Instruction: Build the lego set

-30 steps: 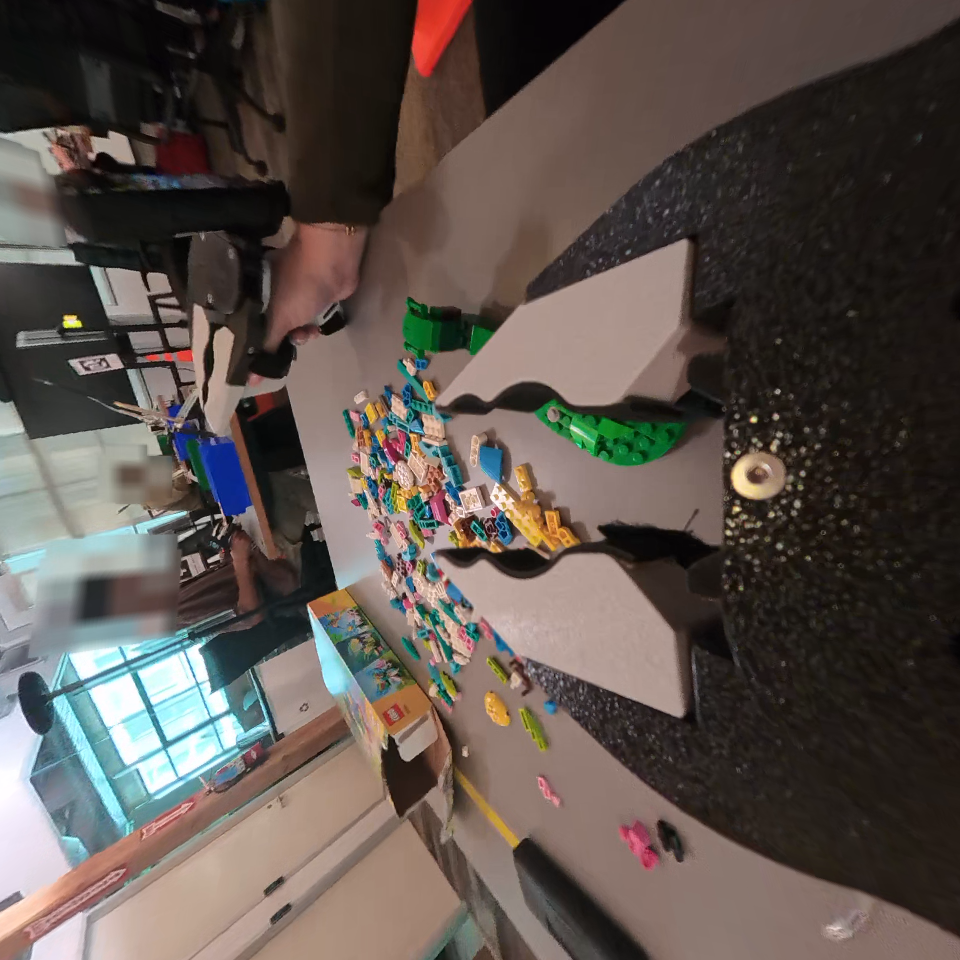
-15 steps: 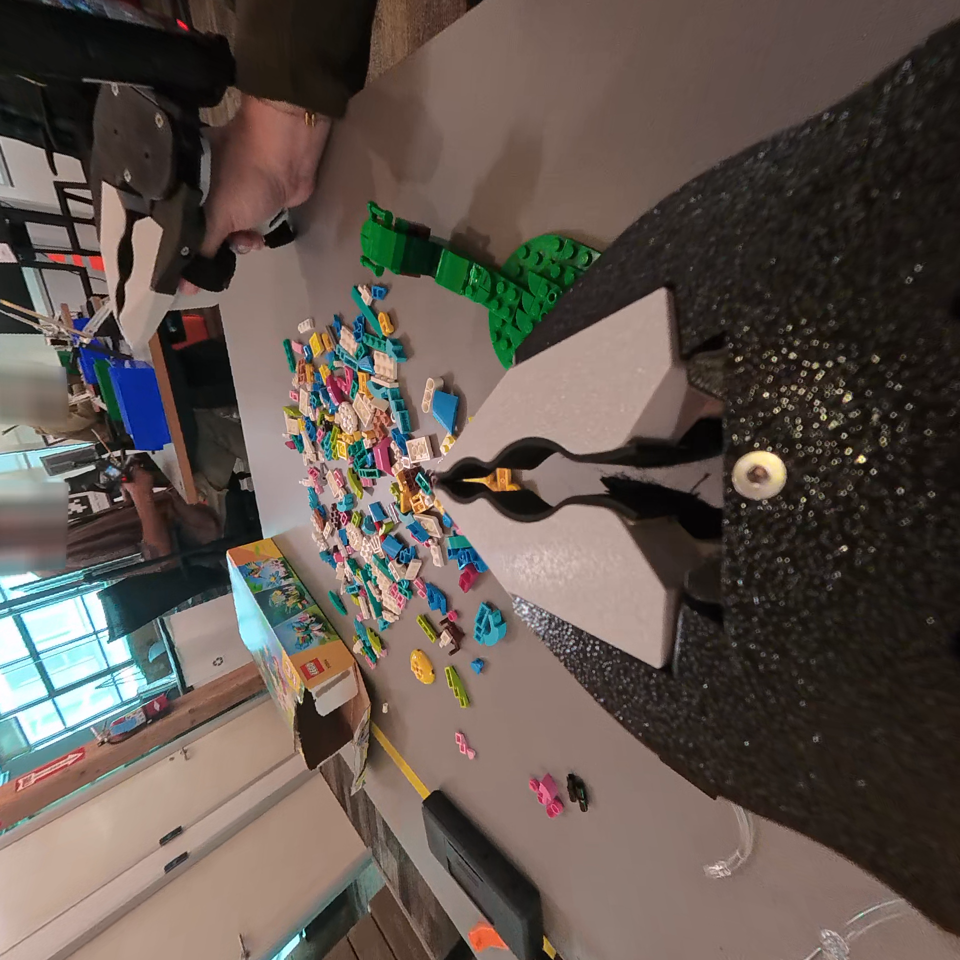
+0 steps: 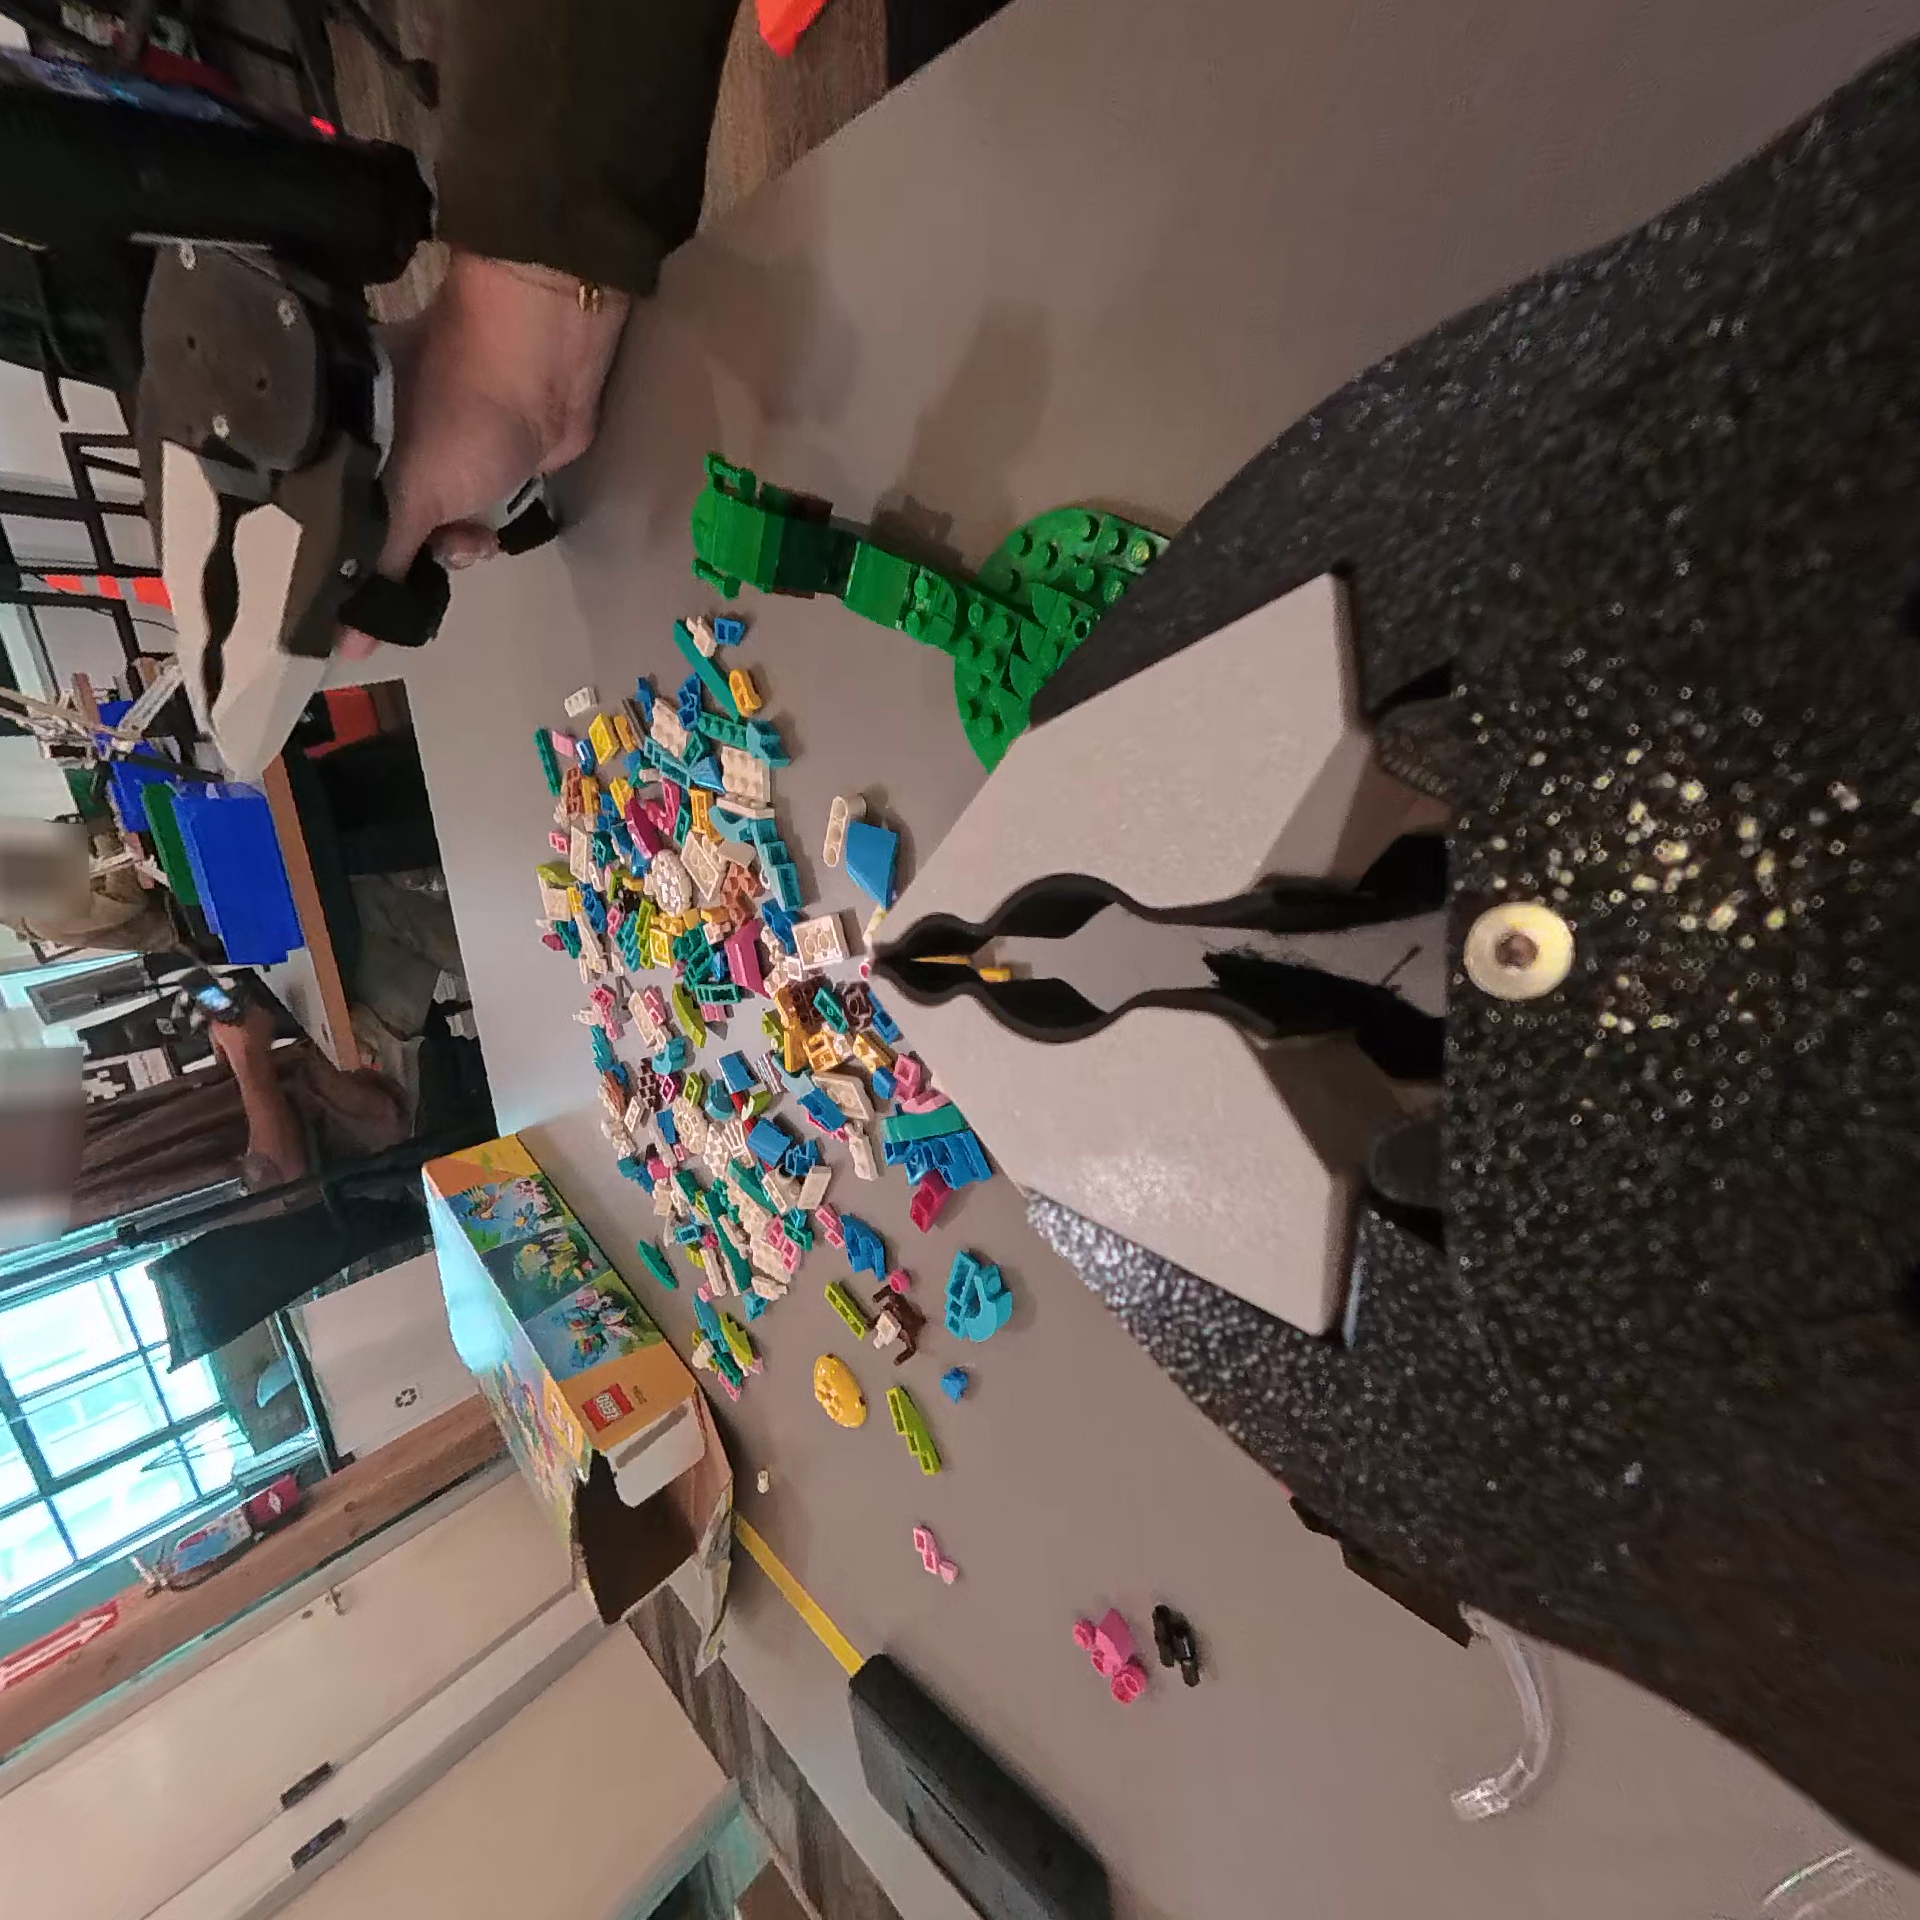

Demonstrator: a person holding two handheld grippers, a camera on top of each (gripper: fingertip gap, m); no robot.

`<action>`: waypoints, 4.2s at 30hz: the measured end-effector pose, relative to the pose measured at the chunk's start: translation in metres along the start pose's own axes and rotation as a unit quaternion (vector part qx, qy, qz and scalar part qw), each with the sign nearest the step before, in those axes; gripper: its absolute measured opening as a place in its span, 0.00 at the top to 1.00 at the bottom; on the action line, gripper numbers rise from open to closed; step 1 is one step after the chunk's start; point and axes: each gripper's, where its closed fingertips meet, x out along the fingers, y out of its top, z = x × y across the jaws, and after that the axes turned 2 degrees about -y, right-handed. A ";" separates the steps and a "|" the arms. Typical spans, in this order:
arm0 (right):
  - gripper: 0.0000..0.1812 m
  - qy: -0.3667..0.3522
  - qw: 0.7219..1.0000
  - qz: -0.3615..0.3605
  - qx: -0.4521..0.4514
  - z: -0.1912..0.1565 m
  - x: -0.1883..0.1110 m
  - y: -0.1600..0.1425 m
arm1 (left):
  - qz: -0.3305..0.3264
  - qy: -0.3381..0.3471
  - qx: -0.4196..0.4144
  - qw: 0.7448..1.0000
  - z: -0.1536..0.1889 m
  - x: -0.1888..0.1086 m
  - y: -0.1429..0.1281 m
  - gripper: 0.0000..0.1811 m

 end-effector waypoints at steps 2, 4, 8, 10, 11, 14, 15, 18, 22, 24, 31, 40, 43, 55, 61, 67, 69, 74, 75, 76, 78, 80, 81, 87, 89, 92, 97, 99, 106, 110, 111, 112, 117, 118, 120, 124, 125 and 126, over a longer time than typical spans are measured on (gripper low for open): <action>1.00 0.001 1.000 -0.001 -0.002 -0.001 0.000 0.000 | 0.005 -0.001 -0.015 1.000 -0.003 -0.001 0.001 1.00; 1.00 0.003 1.000 -0.002 -0.006 -0.002 0.000 0.000 | 0.009 -0.005 -0.025 1.000 -0.004 -0.002 0.002 1.00; 1.00 0.006 1.000 -0.003 -0.012 -0.004 0.001 -0.001 | 0.009 -0.008 -0.027 1.000 -0.003 -0.002 0.002 1.00; 1.00 0.006 1.000 -0.003 -0.011 -0.004 0.001 -0.001 | 0.007 -0.010 -0.024 1.000 -0.002 -0.001 0.002 1.00; 1.00 0.005 1.000 -0.003 -0.010 -0.004 0.001 -0.001 | 0.007 -0.011 -0.023 1.000 -0.002 -0.001 0.001 1.00; 1.00 0.005 1.000 -0.002 -0.007 -0.003 0.001 -0.001 | 0.005 -0.015 -0.025 1.000 -0.001 -0.001 0.001 1.00; 1.00 0.005 1.000 -0.002 -0.007 -0.003 0.001 -0.001 | 0.007 -0.016 -0.027 0.999 -0.001 -0.001 0.002 1.00; 1.00 0.005 1.000 -0.001 -0.007 -0.003 0.001 -0.001 | 0.018 -0.014 -0.034 0.999 -0.003 -0.003 0.004 1.00; 1.00 0.005 1.000 -0.002 -0.008 -0.003 0.001 -0.001 | 0.020 -0.019 -0.047 0.998 -0.005 -0.004 0.005 1.00; 1.00 0.005 1.000 -0.002 -0.009 -0.003 0.001 -0.001 | 0.021 -0.019 -0.050 0.998 -0.005 -0.004 0.005 1.00; 1.00 0.006 1.000 -0.002 -0.012 -0.004 0.001 -0.001 | 0.018 -0.022 -0.041 0.999 -0.002 -0.004 0.004 1.00; 1.00 0.005 1.000 -0.001 -0.010 -0.004 0.001 -0.001 | 0.007 -0.024 0.008 1.000 0.008 -0.002 0.002 1.00; 1.00 0.004 1.000 -0.001 -0.008 -0.003 0.001 0.000 | -0.005 -0.009 0.080 0.997 0.018 0.001 -0.001 1.00; 1.00 0.005 1.000 0.001 -0.001 -0.002 0.001 0.000 | 0.006 0.227 0.075 0.971 -0.060 -0.060 0.009 0.91; 1.00 0.002 1.000 0.010 0.027 0.003 0.000 0.003 | -0.136 0.310 -0.128 0.932 -0.128 -0.128 -0.059 0.64; 1.00 0.044 0.999 -0.001 0.022 -0.018 0.003 0.005 | -0.255 0.265 -0.216 0.904 -0.118 -0.131 -0.117 0.68; 1.00 0.150 0.986 -0.019 0.064 -0.064 0.005 0.021 | -0.270 0.260 -0.212 0.903 -0.116 -0.130 -0.123 0.72; 0.93 0.461 0.874 -0.106 0.107 -0.226 -0.007 0.084 | -0.258 0.249 -0.207 0.910 -0.113 -0.125 -0.122 0.87; 0.93 0.503 0.851 -0.123 0.085 -0.255 -0.011 0.091 | -0.257 0.252 -0.202 0.911 -0.114 -0.125 -0.121 0.87; 0.93 0.537 0.830 -0.141 0.057 -0.281 -0.014 0.094 | -0.256 0.252 -0.196 0.913 -0.114 -0.124 -0.120 0.87; 0.92 0.593 0.781 -0.193 0.011 -0.327 -0.023 0.090 | -0.252 0.259 -0.175 0.916 -0.116 -0.124 -0.118 0.87; 0.90 0.636 0.728 -0.256 -0.001 -0.363 -0.034 0.082 | -0.242 0.273 -0.145 0.920 -0.119 -0.126 -0.112 0.87; 0.89 0.649 0.706 -0.285 -0.004 -0.378 -0.038 0.077 | -0.229 0.280 -0.134 0.923 -0.121 -0.126 -0.106 0.87; 0.89 0.661 0.637 -0.395 -0.032 -0.429 -0.047 0.055 | -0.154 0.333 -0.079 0.927 -0.137 -0.142 -0.068 0.87; 0.91 0.670 0.599 -0.437 -0.040 -0.436 -0.058 0.052 | -0.141 0.346 -0.068 0.925 -0.140 -0.146 -0.062 0.87; 0.90 0.650 0.607 -0.449 -0.083 -0.446 -0.052 0.044 | -0.138 0.352 -0.053 0.924 -0.141 -0.147 -0.060 0.87; 0.90 0.632 0.609 -0.460 -0.135 -0.456 -0.052 0.036 | -0.144 0.350 -0.041 0.925 -0.139 -0.144 -0.061 0.87; 0.94 0.628 0.616 -0.450 -0.152 -0.458 -0.051 0.034 | -0.142 0.350 -0.040 0.925 -0.139 -0.144 -0.061 0.87; 0.99 0.641 0.675 -0.348 -0.114 -0.444 -0.052 0.050 | -0.100 0.346 -0.044 0.932 -0.137 -0.143 -0.047 0.87; 0.99 0.637 0.708 -0.305 -0.030 -0.401 -0.053 0.071 | -0.052 0.326 -0.042 0.943 -0.129 -0.138 -0.029 0.87; 0.99 0.637 0.713 -0.294 -0.013 -0.390 -0.055 0.075 | -0.044 0.318 -0.040 0.946 -0.126 -0.136 -0.025 0.87; 0.99 0.634 0.720 -0.281 -0.005 -0.378 -0.058 0.078 | -0.038 0.308 -0.038 0.950 -0.122 -0.133 -0.022 0.87; 0.99 0.628 0.736 -0.251 -0.010 -0.341 -0.088 0.075 | -0.042 0.262 -0.042 0.963 -0.103 -0.113 -0.024 0.87; 0.99 0.628 0.736 -0.252 -0.018 -0.338 -0.094 0.071 | -0.043 0.253 -0.041 0.966 -0.099 -0.109 -0.025 0.87; 0.99 0.624 0.737 -0.257 -0.039 -0.334 -0.102 0.062 | -0.045 0.238 -0.039 0.969 -0.093 -0.103 -0.025 0.87; 0.99 0.615 0.725 -0.306 -0.051 -0.331 -0.110 0.041 | -0.049 0.222 -0.042 0.973 -0.087 -0.098 -0.028 0.87; 0.99 0.609 0.722 -0.324 -0.056 -0.331 -0.110 0.034 | -0.052 0.222 -0.041 0.973 -0.087 -0.097 -0.029 0.87; 0.99 0.603 0.717 -0.343 -0.066 -0.330 -0.112 0.028 | -0.055 0.222 -0.039 0.973 -0.087 -0.097 -0.029 0.87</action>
